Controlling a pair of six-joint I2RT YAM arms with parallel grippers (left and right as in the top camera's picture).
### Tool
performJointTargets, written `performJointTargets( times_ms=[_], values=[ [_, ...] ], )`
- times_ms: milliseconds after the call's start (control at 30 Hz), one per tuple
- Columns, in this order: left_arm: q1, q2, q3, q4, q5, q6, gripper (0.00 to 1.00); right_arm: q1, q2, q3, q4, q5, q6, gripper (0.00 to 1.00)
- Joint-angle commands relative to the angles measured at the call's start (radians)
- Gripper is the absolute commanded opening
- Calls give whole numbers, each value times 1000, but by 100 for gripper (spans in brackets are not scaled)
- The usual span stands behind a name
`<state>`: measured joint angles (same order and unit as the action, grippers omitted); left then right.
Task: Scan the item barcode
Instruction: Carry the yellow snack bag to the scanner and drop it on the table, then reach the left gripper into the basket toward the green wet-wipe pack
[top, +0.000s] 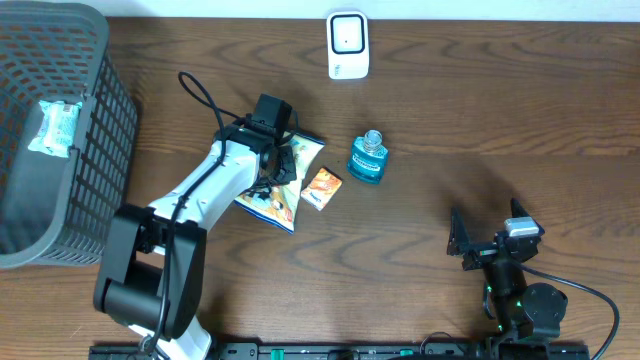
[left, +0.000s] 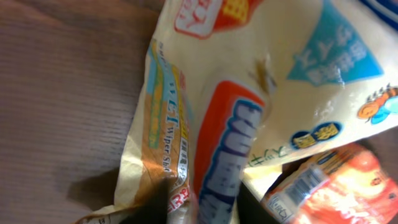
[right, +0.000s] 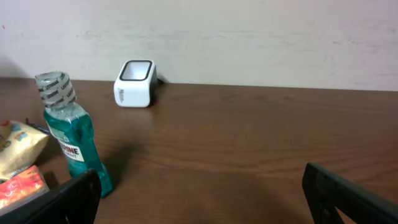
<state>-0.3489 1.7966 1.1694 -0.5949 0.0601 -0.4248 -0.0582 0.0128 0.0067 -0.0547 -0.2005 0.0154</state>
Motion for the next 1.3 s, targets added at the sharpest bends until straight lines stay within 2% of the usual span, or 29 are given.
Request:
performJointTargets(
  times_ms=[0, 33, 167, 233, 400, 467, 567, 633, 700, 733, 800, 867, 1000, 1167, 1267],
  values=[
    [0, -93, 53, -10, -26, 23, 67, 0, -2, -1, -3, 8, 13, 99],
    [0, -126, 73, -18, -26, 46, 76, 0, -2, -1, -3, 8, 13, 99],
    [0, -300, 171, -31, -27, 168, 88, 0, -2, -1, -3, 8, 13, 99],
    [1, -397, 218, -20, -27, 261, 100, 0, -2, -1, -3, 8, 13, 99],
    [18, -618, 240, 74, -65, 552, 98, 0, -2, -1, -3, 8, 13, 99],
    [39, -685, 240, 117, -187, 586, 98, 0, -2, -1, -3, 8, 13, 99],
    [100, -740, 240, 200, -457, 578, 98, 0, -2, -1, -3, 8, 13, 99],
    [184, -742, 240, 269, -681, 491, 98, 0, -2, -1, -3, 8, 13, 99],
    [263, -726, 240, 301, -803, 396, 98, 0, -2, -1, -3, 8, 13, 99],
    [319, -712, 240, 315, -851, 327, 98, 0, -2, -1, -3, 8, 13, 99],
    [438, -678, 240, 320, -855, 185, 98, 0, -2, -1, -3, 8, 13, 99],
    [547, -639, 240, 305, -765, 94, 98, 0, -2, -1, -3, 8, 13, 99],
    [733, -547, 240, 239, -456, 11, 98, 0, -2, -1, -3, 8, 13, 99],
    [908, -415, 240, 101, -342, -282, 98, 0, -2, -1, -3, 8, 13, 99],
    [985, -333, 240, 86, -198, -321, 98, 0, -2, -1, -3, 8, 13, 99]
  ],
)
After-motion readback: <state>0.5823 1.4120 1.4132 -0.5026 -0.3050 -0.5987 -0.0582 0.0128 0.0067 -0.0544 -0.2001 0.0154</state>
